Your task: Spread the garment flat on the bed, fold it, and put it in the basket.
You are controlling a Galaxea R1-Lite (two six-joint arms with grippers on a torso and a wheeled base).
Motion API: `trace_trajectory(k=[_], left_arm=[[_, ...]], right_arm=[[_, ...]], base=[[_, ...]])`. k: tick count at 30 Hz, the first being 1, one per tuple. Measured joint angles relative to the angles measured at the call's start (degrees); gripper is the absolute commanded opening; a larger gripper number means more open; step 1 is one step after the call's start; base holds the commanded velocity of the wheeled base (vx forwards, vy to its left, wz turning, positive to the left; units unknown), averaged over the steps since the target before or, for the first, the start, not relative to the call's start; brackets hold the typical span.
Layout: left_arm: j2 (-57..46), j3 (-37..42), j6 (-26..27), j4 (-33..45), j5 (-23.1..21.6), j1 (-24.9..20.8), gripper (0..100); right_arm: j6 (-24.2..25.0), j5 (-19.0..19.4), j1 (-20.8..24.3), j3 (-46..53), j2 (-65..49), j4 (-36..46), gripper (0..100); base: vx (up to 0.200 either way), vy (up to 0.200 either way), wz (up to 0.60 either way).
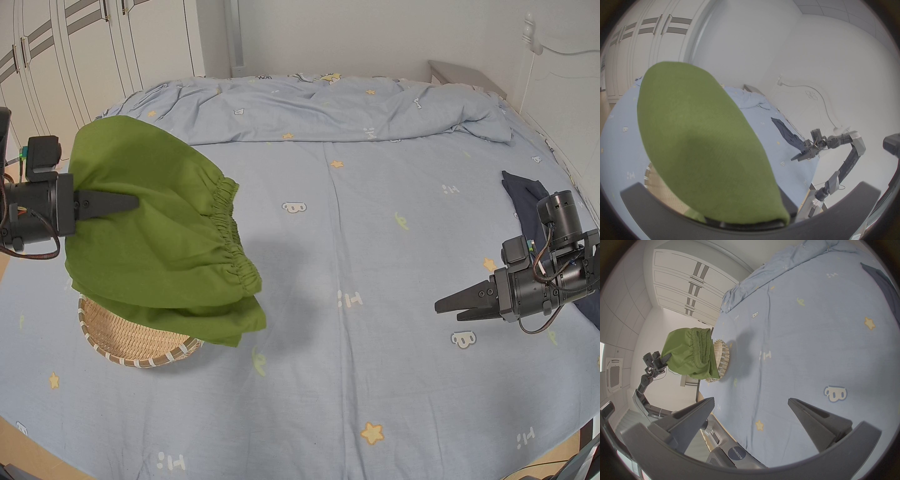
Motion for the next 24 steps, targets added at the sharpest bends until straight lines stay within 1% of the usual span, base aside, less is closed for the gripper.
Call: trace_trajectory(k=[3, 6, 10, 16, 18, 20, 24], left_arm=[[1.51, -1.51, -0.24, 0.02, -2.35, 4.9, 0], [3.39, -2.67, -0.29, 0.0, -3.34, 7.68, 0], [7.78, -3.23, -0.13, 0.0, -3.36, 10.61, 0], [19.76, -3.52, 1.18, 0.17, -2.46, 15.96, 0], [23.45, -3.52, 2.28, 0.5, -1.34, 17.65, 0], [26.84, -3.41, 3.24, 0.96, 1.01, 19.24, 0], [31.45, -3.19, 3.86, 1.23, 8.97, 20.18, 0]], right_arm=[[0.0, 0.0, 0.04, 0.07, -0.17, 0.0, 100], [0.0, 0.0, 0.06, 0.11, -0.33, 0.0, 100], [-0.02, 0.0, 0.09, 0.16, -0.61, 0.0, 100], [-0.02, 0.0, 0.09, 0.16, -0.88, 0.0, 100], [-0.02, 0.0, 0.09, 0.16, -0.89, 0.0, 100], [-0.02, 0.0, 0.12, 0.16, -0.89, 0.0, 100], [0.0, 0.0, 0.32, 0.22, -0.89, -0.02, 100]], base=[[0.0, 0.0, 0.0], [0.0, 0.0, 0.0], [0.0, 0.0, 0.0], [0.0, 0.0, 0.0], [0.0, 0.0, 0.0], [0.0, 0.0, 0.0], [0.0, 0.0, 0.0]])
